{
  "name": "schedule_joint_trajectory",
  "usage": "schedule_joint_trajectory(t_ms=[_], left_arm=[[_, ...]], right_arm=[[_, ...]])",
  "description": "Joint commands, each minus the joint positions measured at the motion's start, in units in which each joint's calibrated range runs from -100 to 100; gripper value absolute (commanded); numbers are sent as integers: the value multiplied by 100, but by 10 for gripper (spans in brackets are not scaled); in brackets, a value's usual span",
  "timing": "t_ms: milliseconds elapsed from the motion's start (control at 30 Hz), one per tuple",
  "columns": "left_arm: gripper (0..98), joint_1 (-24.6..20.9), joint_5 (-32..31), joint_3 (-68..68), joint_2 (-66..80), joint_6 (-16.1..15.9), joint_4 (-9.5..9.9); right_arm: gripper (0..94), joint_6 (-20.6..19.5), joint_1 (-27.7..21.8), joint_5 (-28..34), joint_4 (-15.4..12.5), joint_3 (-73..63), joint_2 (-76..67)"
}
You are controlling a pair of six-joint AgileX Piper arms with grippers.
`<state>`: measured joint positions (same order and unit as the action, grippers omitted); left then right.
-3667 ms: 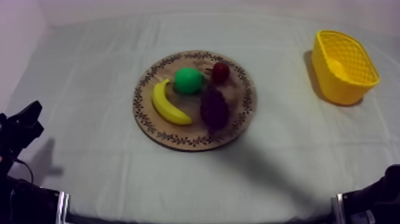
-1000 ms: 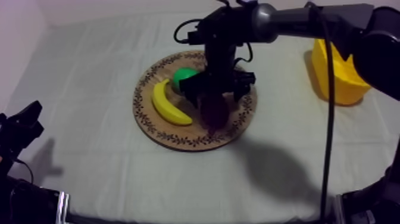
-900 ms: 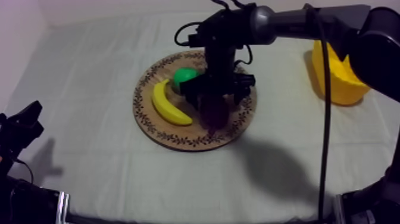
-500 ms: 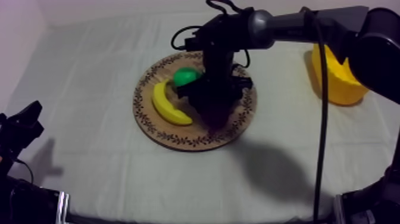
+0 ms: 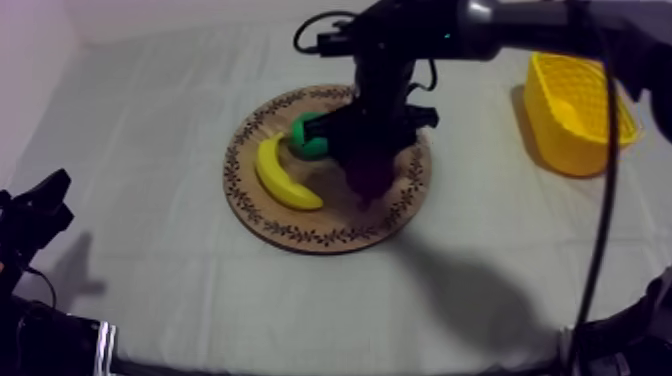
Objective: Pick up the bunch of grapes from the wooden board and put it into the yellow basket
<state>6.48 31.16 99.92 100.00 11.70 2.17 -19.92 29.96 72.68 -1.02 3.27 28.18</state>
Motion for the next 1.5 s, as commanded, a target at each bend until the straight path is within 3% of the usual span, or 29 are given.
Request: schedule_joint_trajectory(t_ms=[0,367,833,1167,1467], left_arm=[[1,0,-3,-3,0,-1,0],[1,0,-3,-3,0,-1,0],[1,0,-3,-3,0,-1,0],[1,0,-3,-3,0,-1,0],[1,0,-3,-3,0,-1,0]], right_arm=[[260,72,-61,9,113,106,-431],[267,538,-816,149,689,498,-1789],[304,1516,-2581,-458,1105,513,-2686],[318,2409,-3610,-1445,889,900,-2521],[341,2894,-3827,-1706,522,1072,-1632]])
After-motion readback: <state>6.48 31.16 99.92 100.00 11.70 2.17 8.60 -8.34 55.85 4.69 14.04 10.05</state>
